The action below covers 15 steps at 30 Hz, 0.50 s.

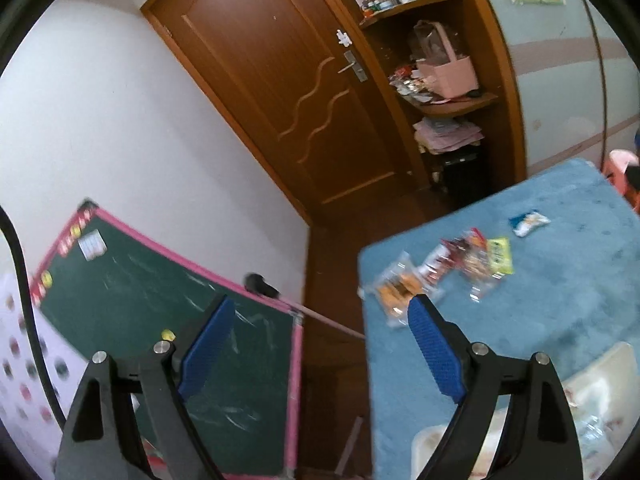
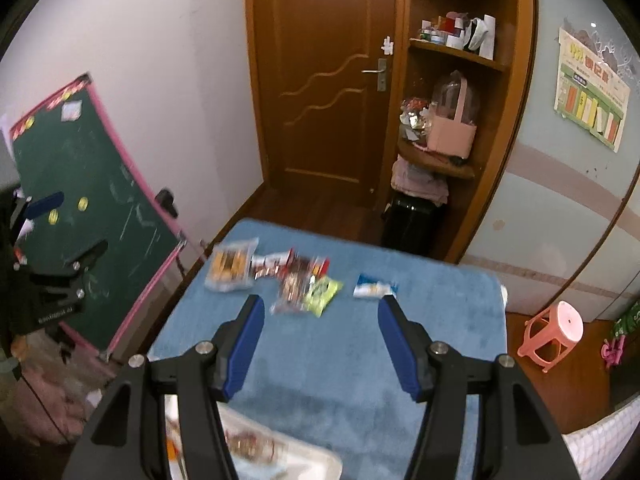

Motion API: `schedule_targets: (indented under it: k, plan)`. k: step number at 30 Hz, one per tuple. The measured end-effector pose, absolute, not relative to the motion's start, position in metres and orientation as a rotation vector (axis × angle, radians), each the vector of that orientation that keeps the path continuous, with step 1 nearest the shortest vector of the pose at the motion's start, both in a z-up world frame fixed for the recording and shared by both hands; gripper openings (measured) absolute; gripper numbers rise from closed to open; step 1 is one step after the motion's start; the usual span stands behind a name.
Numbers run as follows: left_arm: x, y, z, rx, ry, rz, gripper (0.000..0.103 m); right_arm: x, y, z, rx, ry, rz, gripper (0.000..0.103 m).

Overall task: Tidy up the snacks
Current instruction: 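Move both tools back toward the snacks left on the table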

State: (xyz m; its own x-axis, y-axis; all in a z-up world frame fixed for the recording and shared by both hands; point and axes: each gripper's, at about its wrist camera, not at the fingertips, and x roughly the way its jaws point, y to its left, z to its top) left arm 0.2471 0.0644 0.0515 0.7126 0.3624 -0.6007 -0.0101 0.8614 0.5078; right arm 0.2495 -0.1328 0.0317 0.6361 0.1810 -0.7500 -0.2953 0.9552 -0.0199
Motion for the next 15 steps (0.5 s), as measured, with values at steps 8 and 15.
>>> schedule_targets:
  k: [8, 15]
  plan:
    - [0.367, 0.082, 0.011, 0.57, 0.913, 0.235, 0.088, 0.365, -0.118, 0.016, -0.175, 0.883, 0.22, 0.06]
    - [0.44, 0.089, -0.107, 0.502, 1.186, 0.115, 0.088, 0.432, -0.094, -0.091, -0.152, 1.098, 0.274, 0.06]
